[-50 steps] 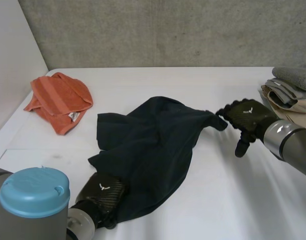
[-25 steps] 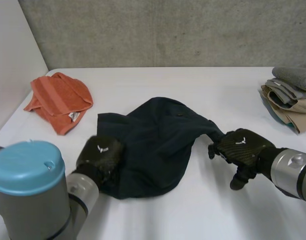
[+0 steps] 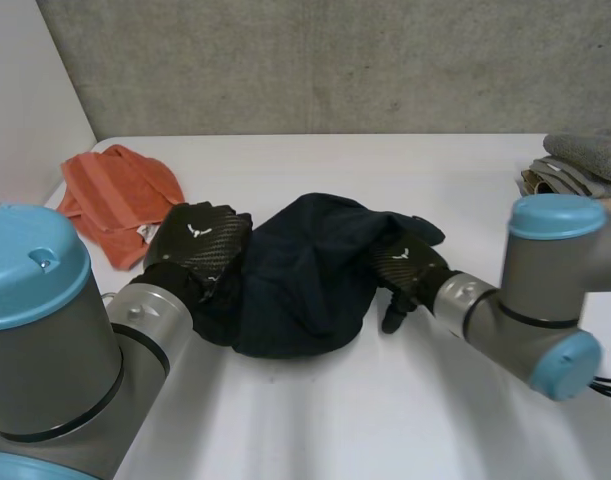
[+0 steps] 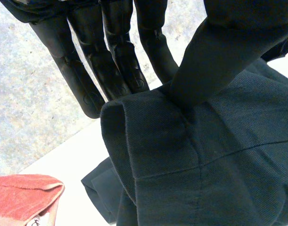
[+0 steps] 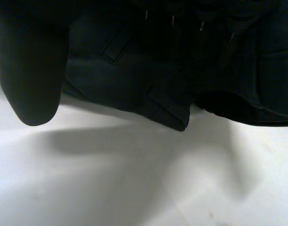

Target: Fold the laundry.

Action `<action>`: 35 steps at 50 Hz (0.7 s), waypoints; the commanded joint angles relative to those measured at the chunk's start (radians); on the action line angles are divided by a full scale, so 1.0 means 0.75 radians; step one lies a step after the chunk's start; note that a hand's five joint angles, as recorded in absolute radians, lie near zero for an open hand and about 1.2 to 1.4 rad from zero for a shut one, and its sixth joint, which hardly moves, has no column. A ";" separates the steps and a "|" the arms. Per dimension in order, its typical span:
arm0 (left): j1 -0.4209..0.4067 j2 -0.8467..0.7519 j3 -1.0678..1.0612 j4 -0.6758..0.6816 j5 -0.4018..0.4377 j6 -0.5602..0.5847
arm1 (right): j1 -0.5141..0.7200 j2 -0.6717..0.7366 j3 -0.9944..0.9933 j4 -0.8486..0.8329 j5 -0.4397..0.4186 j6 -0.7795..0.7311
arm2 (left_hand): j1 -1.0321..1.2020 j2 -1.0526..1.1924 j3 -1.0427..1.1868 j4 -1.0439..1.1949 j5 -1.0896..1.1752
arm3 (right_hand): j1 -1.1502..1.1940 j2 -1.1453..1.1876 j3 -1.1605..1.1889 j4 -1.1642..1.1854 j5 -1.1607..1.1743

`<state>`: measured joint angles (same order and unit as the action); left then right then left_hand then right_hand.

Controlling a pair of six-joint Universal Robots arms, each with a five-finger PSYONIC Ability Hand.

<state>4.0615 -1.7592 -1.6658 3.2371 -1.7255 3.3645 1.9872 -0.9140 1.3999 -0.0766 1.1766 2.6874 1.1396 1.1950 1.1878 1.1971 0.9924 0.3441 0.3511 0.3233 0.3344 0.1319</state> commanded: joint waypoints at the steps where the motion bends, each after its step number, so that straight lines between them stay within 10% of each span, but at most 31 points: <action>1: 0.009 -0.002 0.016 0.006 0.000 -0.003 | 0.079 0.157 -0.148 -0.059 0.072 -0.006 | 0.342 0.268 0.278 0.266 0.306 | 0.073 0.064 0.101 0.086 0.123; 6: 0.025 -0.002 0.043 0.008 0.000 -0.005 | 0.091 0.235 -0.214 -0.100 0.086 -0.010 | 0.342 0.268 0.278 0.266 0.306 | 0.612 0.602 0.639 0.625 0.662; 7: 0.029 -0.004 0.053 0.008 0.000 -0.007 | 0.095 0.229 -0.220 -0.104 0.086 -0.008 | 0.342 0.268 0.278 0.266 0.306 | 1.327 1.317 1.354 1.340 1.377; 8: 0.033 -0.002 0.061 0.008 -0.002 -0.005 | 0.097 0.217 -0.222 -0.106 0.092 -0.002 | 0.342 0.268 0.278 0.266 0.306 | 1.402 1.393 1.430 1.415 1.452; 24: 0.099 0.365 0.460 0.012 0.002 0.095 | -0.038 -0.708 -0.389 0.251 0.176 0.014 | 0.342 0.268 0.278 0.266 0.306 | 1.403 1.394 1.431 1.416 1.453; 35: 0.109 0.378 0.695 0.014 0.059 0.116 | -0.068 -0.722 -0.690 0.530 0.186 0.017 | 0.342 0.268 0.278 0.266 0.306 | 1.403 1.394 1.431 1.416 1.453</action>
<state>4.1410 -1.4447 -1.1858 3.2470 -1.7110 3.4508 1.9398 -1.4803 0.9651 0.2278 1.3124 2.6997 1.1429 1.1976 1.1926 1.1977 0.9967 1.0860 1.1718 1.1858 1.1966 1.0116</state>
